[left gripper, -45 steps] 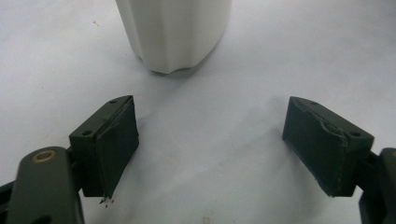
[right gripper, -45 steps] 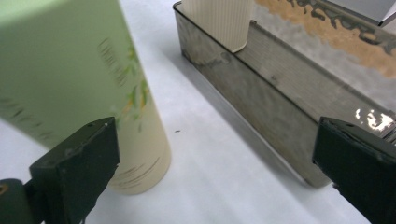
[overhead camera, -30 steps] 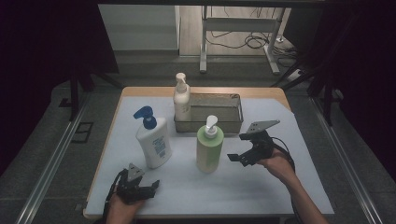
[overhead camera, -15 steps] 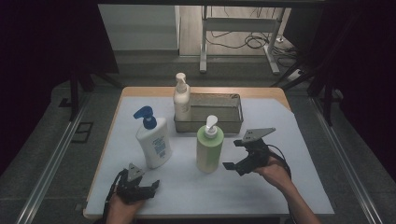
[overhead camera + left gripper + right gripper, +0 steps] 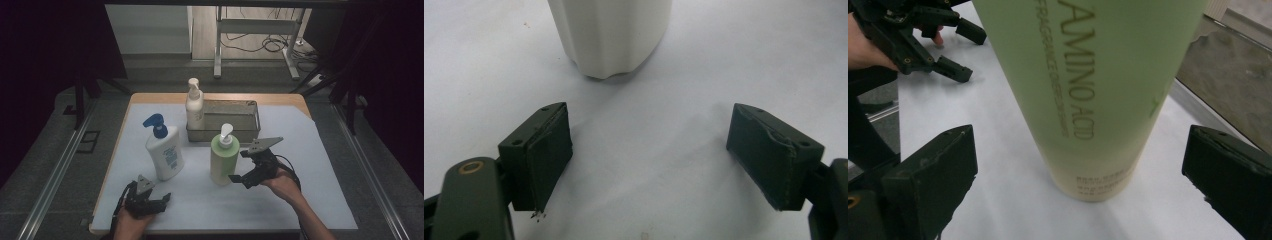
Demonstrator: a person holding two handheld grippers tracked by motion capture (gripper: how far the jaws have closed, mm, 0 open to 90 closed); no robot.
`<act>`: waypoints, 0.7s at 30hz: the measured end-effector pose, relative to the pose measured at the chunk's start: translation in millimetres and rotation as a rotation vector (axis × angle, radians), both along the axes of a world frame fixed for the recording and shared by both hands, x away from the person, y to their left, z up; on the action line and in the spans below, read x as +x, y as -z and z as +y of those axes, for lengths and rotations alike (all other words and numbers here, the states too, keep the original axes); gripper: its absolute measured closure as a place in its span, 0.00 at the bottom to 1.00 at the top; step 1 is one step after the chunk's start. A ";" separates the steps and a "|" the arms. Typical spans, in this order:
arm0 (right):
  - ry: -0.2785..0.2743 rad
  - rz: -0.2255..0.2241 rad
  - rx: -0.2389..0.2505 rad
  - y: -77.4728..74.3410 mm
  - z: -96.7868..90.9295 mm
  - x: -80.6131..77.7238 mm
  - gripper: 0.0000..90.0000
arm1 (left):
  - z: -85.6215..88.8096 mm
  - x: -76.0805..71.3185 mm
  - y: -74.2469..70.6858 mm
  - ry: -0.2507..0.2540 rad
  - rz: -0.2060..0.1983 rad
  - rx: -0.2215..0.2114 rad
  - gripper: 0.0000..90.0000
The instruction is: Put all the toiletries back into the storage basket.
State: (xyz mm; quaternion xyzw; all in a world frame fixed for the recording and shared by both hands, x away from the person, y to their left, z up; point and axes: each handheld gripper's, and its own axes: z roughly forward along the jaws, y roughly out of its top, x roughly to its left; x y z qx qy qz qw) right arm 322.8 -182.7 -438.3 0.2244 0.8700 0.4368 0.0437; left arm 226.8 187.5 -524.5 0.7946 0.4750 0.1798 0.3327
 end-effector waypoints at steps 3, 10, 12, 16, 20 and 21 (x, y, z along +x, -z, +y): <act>0.006 -0.011 0.003 -0.2 4.4 0.2 0.03 | 0.0 0.0 0.0 0.000 0.000 0.000 0.20; 0.008 -0.024 0.012 -0.4 13.0 1.2 0.03 | 0.0 0.0 0.0 0.000 0.000 0.001 0.20; 0.012 -0.036 0.010 -0.9 17.5 1.9 0.03 | 0.2 0.2 -0.1 0.002 -0.001 0.002 0.20; 0.025 -0.045 0.015 -1.2 21.1 4.3 0.04 | 0.3 0.2 -0.1 0.003 -0.001 0.002 0.20; 0.031 -0.057 0.014 -1.3 24.7 6.3 0.05 | 0.3 0.2 -0.1 0.003 -0.001 0.002 0.20; 0.032 -0.059 0.016 -1.5 25.7 6.6 0.05 | 0.3 0.2 -0.1 0.003 -0.001 0.002 0.20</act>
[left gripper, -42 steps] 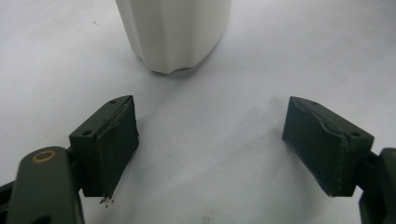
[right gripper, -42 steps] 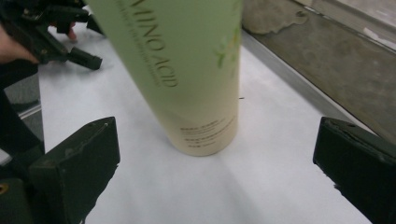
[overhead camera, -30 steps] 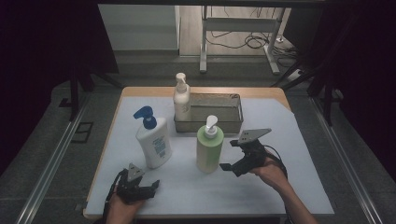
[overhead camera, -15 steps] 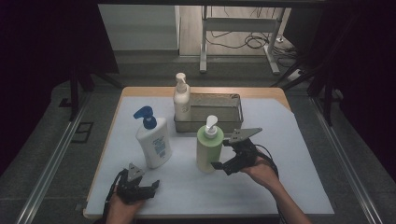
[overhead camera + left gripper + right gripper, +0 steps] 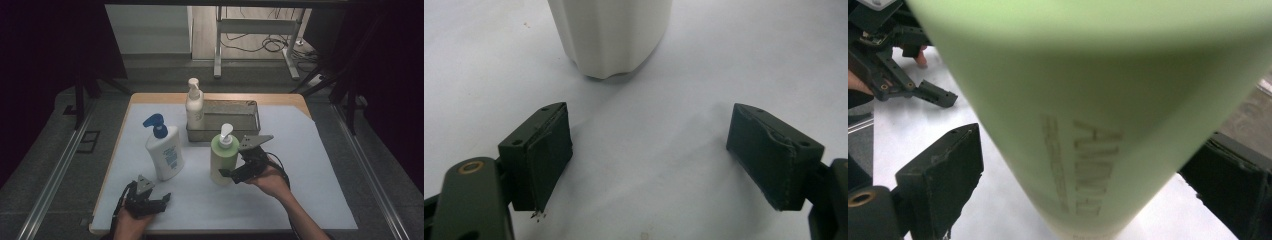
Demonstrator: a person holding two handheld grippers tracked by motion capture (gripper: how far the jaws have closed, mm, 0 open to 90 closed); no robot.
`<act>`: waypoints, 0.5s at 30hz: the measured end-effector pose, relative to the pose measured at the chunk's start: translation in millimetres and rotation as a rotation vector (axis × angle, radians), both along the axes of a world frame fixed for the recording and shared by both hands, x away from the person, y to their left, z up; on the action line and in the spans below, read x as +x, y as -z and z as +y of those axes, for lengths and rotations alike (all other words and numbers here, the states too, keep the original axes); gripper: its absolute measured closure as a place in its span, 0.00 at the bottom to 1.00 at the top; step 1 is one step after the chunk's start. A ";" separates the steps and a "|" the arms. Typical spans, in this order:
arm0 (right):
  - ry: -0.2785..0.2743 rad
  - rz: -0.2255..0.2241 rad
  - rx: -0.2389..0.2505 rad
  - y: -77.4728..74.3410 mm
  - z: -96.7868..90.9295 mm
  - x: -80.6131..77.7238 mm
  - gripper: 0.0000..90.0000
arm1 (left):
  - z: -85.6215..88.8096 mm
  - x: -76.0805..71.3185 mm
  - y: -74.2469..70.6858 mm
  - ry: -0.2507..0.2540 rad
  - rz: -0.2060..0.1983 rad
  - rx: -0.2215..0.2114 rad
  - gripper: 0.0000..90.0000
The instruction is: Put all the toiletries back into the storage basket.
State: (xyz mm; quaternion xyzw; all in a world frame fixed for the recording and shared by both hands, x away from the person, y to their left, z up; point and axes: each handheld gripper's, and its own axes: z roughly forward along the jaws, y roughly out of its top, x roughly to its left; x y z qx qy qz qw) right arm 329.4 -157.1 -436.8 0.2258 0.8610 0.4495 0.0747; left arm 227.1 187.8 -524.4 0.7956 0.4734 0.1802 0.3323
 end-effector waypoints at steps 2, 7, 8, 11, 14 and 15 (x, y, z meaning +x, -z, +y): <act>0.002 -0.008 -0.004 -0.2 2.1 0.7 0.05 | 0.0 0.0 0.0 0.000 0.000 0.000 0.20; 0.009 -0.027 -0.014 -1.3 8.8 2.1 0.05 | 0.0 0.0 0.0 0.000 0.000 0.000 0.20; 0.010 -0.032 -0.016 -1.3 9.9 2.4 0.05 | 0.0 0.0 0.0 0.000 0.000 0.000 0.20; 0.012 -0.036 -0.020 -1.3 11.8 2.9 0.05 | 0.0 0.0 0.0 0.000 0.000 0.000 0.20; 0.018 -0.049 -0.024 -1.3 13.3 3.6 0.09 | 0.0 0.0 0.0 0.000 0.000 0.000 0.20; 0.022 -0.058 -0.018 -1.1 12.5 4.1 0.12 | 0.0 0.0 0.0 0.000 0.000 0.000 0.20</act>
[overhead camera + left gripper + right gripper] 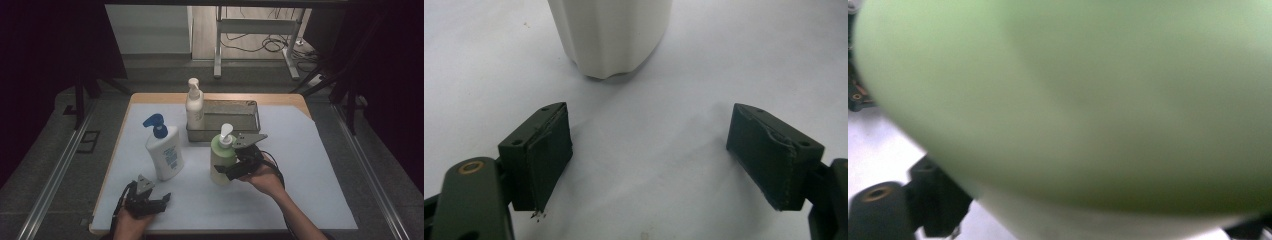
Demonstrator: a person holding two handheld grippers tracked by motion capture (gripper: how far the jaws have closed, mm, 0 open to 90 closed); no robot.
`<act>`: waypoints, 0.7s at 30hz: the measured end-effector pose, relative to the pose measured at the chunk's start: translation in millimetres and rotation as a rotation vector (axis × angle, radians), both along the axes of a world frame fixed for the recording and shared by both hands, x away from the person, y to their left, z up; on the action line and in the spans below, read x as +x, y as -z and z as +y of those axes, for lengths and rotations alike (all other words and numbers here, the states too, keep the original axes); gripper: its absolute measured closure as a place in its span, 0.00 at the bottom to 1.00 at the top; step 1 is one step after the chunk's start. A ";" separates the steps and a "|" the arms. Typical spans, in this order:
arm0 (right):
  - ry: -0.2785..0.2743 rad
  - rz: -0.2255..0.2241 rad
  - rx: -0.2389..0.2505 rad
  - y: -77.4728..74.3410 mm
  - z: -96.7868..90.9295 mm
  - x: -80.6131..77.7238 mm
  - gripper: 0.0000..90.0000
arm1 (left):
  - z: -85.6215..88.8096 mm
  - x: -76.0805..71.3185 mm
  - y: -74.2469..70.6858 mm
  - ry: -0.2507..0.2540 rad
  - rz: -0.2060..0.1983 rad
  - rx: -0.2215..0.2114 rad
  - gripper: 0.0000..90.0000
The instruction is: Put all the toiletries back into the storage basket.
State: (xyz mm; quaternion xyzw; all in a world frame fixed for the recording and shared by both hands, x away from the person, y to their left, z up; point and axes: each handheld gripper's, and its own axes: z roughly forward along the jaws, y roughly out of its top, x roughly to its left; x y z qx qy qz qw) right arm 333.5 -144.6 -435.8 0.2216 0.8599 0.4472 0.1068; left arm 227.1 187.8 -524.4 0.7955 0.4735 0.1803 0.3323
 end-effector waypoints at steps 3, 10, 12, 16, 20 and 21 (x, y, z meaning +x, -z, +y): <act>0.004 -0.006 0.008 0.8 -0.4 -0.9 0.12 | 0.0 0.0 0.0 0.000 0.001 0.000 0.20; 0.005 -0.010 0.002 0.4 -0.8 -2.0 0.13 | 0.0 0.0 0.0 0.001 0.001 0.000 0.20; 0.006 -0.007 -0.001 -0.2 -0.9 -2.2 0.13 | 0.0 0.0 0.0 0.000 0.001 0.000 0.20; 0.012 -0.005 -0.007 -1.1 -0.8 -2.4 0.13 | 0.1 0.0 -0.1 0.001 0.001 0.000 0.20; 0.020 0.014 -0.007 -3.8 -1.7 -2.1 0.14 | 0.0 0.0 -0.1 0.000 0.001 -0.001 0.20; 0.021 0.019 -0.003 -5.0 -2.3 -2.1 0.14 | 0.0 0.1 -0.1 0.000 0.001 -0.001 0.20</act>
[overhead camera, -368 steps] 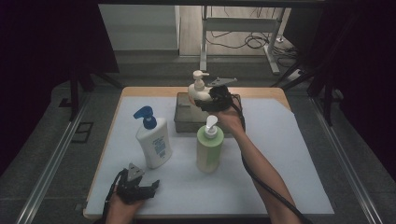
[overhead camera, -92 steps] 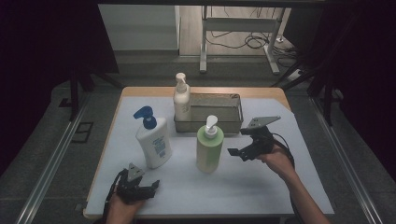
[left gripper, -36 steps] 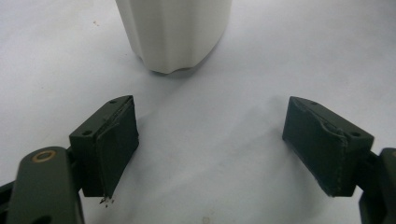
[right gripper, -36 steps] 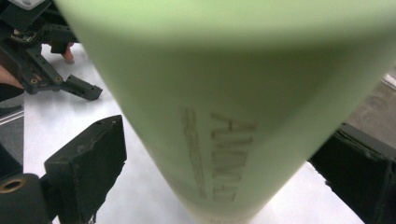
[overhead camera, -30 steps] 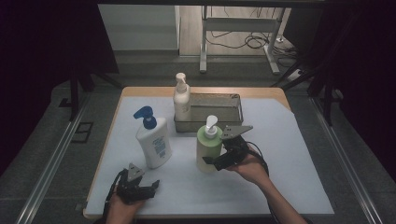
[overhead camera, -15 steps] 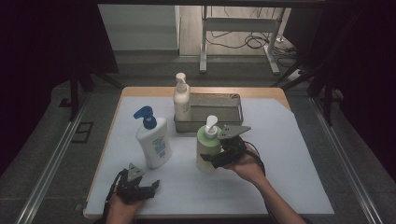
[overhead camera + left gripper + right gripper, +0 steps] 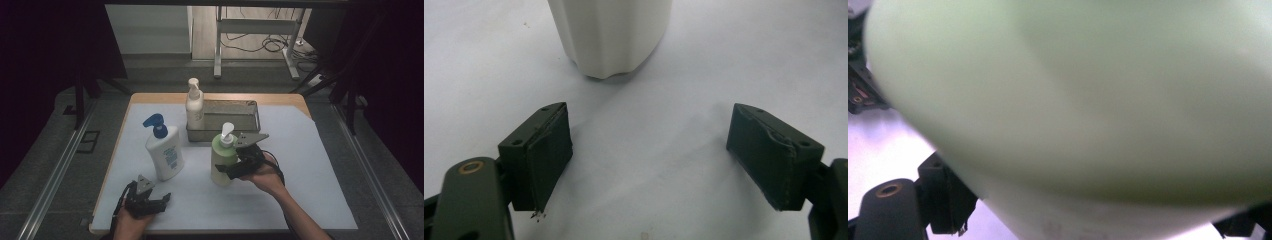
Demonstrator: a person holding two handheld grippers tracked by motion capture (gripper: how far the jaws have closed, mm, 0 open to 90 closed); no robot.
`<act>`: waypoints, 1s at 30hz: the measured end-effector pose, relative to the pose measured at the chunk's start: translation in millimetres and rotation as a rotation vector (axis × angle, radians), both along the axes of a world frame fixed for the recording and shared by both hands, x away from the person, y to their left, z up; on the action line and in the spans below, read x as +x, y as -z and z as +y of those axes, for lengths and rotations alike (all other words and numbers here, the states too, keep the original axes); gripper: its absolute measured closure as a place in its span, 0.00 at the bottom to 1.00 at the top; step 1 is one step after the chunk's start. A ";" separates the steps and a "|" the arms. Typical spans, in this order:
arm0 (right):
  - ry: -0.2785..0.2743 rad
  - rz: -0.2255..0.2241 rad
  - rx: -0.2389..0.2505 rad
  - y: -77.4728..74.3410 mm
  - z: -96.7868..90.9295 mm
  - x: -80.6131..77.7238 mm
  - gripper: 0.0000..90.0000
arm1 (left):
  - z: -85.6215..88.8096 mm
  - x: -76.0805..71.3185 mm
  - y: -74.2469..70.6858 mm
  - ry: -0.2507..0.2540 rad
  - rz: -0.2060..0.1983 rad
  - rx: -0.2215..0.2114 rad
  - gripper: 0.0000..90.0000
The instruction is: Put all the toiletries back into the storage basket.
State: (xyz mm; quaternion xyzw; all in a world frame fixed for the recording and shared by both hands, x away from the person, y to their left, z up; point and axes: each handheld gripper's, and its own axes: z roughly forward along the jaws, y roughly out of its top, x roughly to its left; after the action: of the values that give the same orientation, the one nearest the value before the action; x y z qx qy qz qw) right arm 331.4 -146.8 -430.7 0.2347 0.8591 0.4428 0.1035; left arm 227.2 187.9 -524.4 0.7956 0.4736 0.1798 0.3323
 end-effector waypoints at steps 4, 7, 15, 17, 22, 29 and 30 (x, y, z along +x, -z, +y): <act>0.000 -0.005 0.005 -8.0 -1.3 -0.7 0.14 | 0.0 0.0 0.0 0.000 0.000 0.000 0.20; 0.002 -0.011 0.004 -11.9 -1.5 -0.6 0.14 | 0.0 0.0 0.0 0.000 0.000 0.000 0.20; 0.021 -0.016 0.011 -26.1 -4.2 5.8 0.14 | 0.0 0.0 0.0 0.000 0.000 0.000 0.20; 0.026 -0.018 0.011 -29.1 -4.6 7.5 0.14 | 0.0 0.0 0.0 0.000 0.000 0.000 0.20; 0.032 -0.026 0.013 -35.8 -4.5 10.7 0.14 | 0.0 0.1 0.1 0.001 0.000 -0.001 0.20; 0.045 -0.031 0.020 -50.0 -3.8 19.3 0.14 | 0.1 0.1 0.1 0.000 0.000 -0.001 0.20; 0.045 -0.031 0.020 -50.0 -3.8 19.3 0.14 | 0.1 0.1 0.1 0.000 0.000 -0.001 0.20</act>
State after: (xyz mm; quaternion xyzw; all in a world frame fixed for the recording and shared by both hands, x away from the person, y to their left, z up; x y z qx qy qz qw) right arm 350.7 -150.6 -380.8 0.2481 0.8475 0.4524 0.1243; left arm 227.3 188.0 -524.4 0.7956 0.4735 0.1796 0.3326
